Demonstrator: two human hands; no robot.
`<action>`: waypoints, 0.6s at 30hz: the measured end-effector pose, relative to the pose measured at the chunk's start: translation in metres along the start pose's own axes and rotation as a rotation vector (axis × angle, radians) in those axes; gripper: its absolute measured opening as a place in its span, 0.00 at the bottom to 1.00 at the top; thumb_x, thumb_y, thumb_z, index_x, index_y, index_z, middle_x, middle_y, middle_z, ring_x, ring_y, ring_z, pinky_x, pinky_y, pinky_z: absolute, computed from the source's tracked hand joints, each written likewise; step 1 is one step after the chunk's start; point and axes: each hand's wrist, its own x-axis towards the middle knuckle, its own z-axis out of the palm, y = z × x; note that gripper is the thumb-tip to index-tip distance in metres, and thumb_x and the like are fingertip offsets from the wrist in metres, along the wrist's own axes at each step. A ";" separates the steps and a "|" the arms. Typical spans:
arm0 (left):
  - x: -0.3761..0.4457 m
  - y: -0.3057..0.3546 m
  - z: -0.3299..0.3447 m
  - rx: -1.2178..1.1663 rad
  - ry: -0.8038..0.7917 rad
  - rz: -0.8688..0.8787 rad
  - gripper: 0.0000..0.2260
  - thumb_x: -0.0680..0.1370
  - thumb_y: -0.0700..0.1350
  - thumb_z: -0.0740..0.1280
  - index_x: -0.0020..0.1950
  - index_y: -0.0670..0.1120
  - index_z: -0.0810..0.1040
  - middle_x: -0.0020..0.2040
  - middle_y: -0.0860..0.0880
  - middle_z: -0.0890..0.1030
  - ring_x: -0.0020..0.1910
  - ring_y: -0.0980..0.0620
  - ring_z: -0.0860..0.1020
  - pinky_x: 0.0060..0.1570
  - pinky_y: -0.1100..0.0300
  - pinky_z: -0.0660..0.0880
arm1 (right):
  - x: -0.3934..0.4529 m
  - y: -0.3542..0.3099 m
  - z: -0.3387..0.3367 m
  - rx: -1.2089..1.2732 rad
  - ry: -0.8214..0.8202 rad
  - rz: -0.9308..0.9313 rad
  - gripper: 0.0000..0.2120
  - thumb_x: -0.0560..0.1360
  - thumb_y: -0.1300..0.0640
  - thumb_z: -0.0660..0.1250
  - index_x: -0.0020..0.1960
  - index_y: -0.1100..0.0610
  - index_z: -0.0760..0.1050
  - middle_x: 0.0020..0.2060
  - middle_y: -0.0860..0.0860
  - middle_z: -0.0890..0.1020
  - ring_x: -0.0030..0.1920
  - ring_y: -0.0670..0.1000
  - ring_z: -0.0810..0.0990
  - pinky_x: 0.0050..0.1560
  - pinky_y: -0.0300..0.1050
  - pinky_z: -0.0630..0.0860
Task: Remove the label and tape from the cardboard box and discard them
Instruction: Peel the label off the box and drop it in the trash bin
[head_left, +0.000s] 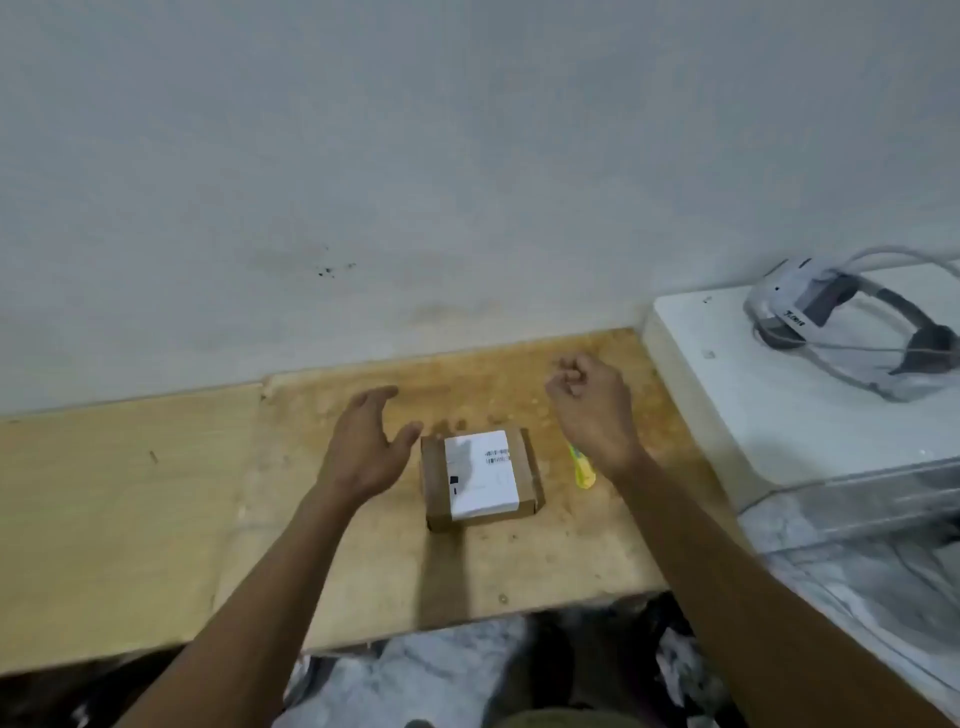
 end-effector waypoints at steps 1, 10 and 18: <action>-0.002 -0.004 0.012 0.012 -0.046 -0.052 0.26 0.77 0.52 0.69 0.73 0.45 0.69 0.72 0.43 0.71 0.70 0.43 0.70 0.66 0.51 0.67 | 0.001 0.013 0.005 -0.015 -0.034 0.032 0.09 0.77 0.61 0.66 0.56 0.58 0.79 0.46 0.49 0.82 0.48 0.49 0.82 0.51 0.40 0.77; -0.012 -0.016 0.081 0.035 -0.267 -0.211 0.45 0.70 0.57 0.76 0.79 0.44 0.55 0.79 0.45 0.56 0.78 0.44 0.52 0.73 0.50 0.57 | 0.006 0.100 0.062 -0.182 -0.202 0.239 0.06 0.73 0.65 0.65 0.47 0.60 0.80 0.44 0.52 0.84 0.45 0.50 0.81 0.48 0.44 0.78; 0.030 -0.036 0.109 0.012 -0.457 -0.116 0.63 0.54 0.55 0.84 0.80 0.54 0.47 0.80 0.50 0.44 0.78 0.46 0.40 0.76 0.47 0.48 | 0.029 0.109 0.102 -0.303 -0.192 0.276 0.14 0.72 0.66 0.68 0.35 0.50 0.70 0.36 0.48 0.76 0.39 0.49 0.77 0.40 0.43 0.73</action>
